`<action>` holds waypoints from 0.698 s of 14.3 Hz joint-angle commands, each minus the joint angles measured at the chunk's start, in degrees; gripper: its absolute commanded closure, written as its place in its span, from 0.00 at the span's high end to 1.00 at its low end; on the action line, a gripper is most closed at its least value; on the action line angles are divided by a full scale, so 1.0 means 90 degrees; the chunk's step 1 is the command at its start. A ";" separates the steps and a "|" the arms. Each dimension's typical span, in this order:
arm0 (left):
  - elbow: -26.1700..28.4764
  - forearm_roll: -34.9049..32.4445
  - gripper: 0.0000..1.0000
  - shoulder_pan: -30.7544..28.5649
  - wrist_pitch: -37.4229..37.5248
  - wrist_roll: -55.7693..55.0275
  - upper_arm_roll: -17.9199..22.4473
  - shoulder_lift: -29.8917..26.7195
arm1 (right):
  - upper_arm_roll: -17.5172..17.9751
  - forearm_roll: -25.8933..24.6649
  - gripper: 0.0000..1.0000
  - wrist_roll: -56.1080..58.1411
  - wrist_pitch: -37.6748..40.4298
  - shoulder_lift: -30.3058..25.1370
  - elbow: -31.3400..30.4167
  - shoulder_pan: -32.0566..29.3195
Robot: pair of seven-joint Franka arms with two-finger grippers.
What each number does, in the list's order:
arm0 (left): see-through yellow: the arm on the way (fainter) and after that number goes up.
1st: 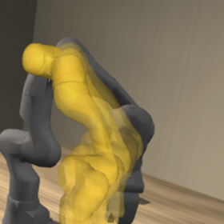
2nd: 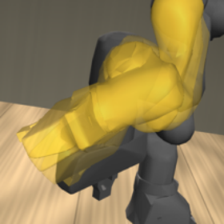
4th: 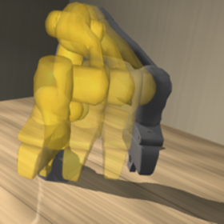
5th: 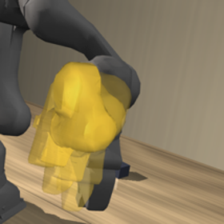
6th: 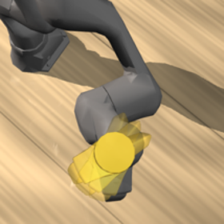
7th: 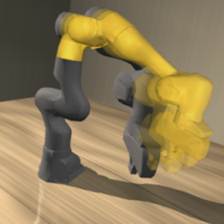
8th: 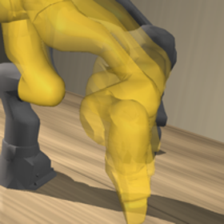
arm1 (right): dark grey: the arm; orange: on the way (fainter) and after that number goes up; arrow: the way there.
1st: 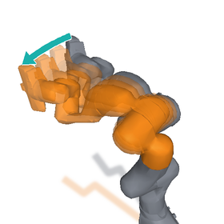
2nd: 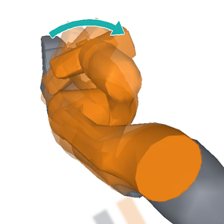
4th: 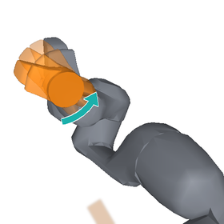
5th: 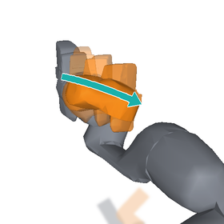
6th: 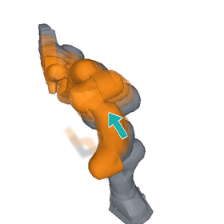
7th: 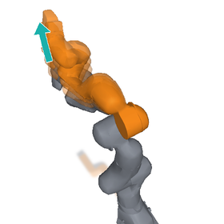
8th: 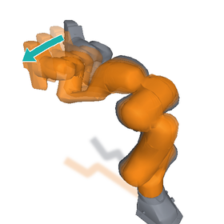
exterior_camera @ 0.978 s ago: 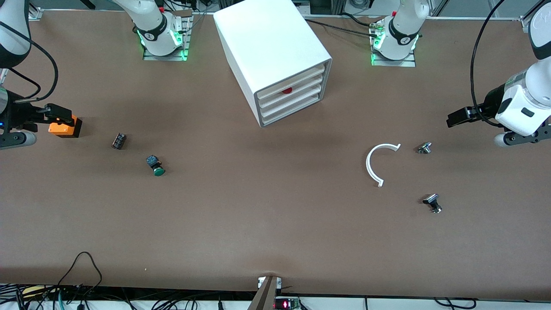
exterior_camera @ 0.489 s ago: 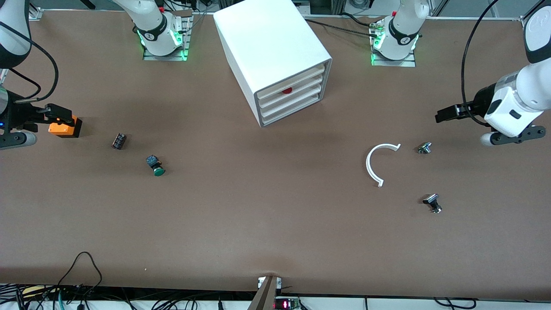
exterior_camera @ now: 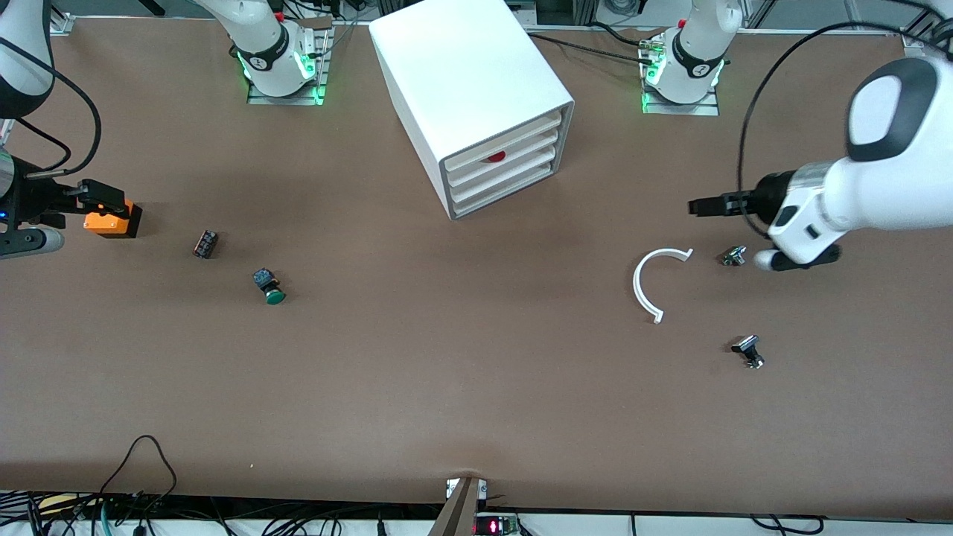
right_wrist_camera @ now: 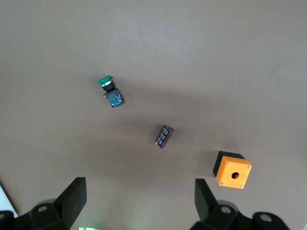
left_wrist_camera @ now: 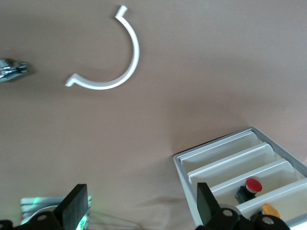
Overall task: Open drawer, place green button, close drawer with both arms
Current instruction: 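Reach the left gripper to the cabinet's lowest drawer front and grasp it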
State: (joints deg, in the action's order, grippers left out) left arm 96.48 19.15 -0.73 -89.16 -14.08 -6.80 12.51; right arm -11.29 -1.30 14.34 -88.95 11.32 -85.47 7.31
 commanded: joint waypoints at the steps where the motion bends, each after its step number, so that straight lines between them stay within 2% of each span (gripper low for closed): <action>1: 0.0664 0.0361 1.00 0.0032 -0.0619 0.0138 -0.0278 -0.0082 | 0.0005 0.0086 1.00 0.0067 0.0040 0.0002 0.0044 -0.0002; 3: 0.1017 0.0751 1.00 0.0129 -0.0990 0.0138 -0.0513 0.0103 | 0.0005 0.0086 1.00 0.0067 0.0030 0.0002 0.0034 -0.0002; 6: 0.1135 0.1084 1.00 0.0334 -0.1615 0.0206 -0.0797 0.0668 | 0.0005 0.0086 1.00 0.0057 0.0040 0.0032 0.0044 -0.0002; 8: 0.1280 0.1600 1.00 0.0403 -0.1927 0.0906 -0.0797 0.0981 | 0.0005 0.0086 1.00 0.0057 0.0030 0.0041 0.0044 -0.0002; 10: 0.1738 0.2176 1.00 0.0404 -0.2279 0.1726 -0.0797 0.1031 | 0.0005 0.0086 1.00 0.0057 0.0030 0.0041 0.0044 -0.0002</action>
State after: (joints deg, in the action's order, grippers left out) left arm 108.85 34.30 3.30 -107.42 -5.53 -14.18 21.64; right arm -11.29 -1.30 14.34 -88.94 11.62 -85.49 7.33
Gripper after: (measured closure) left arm 0.000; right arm 0.000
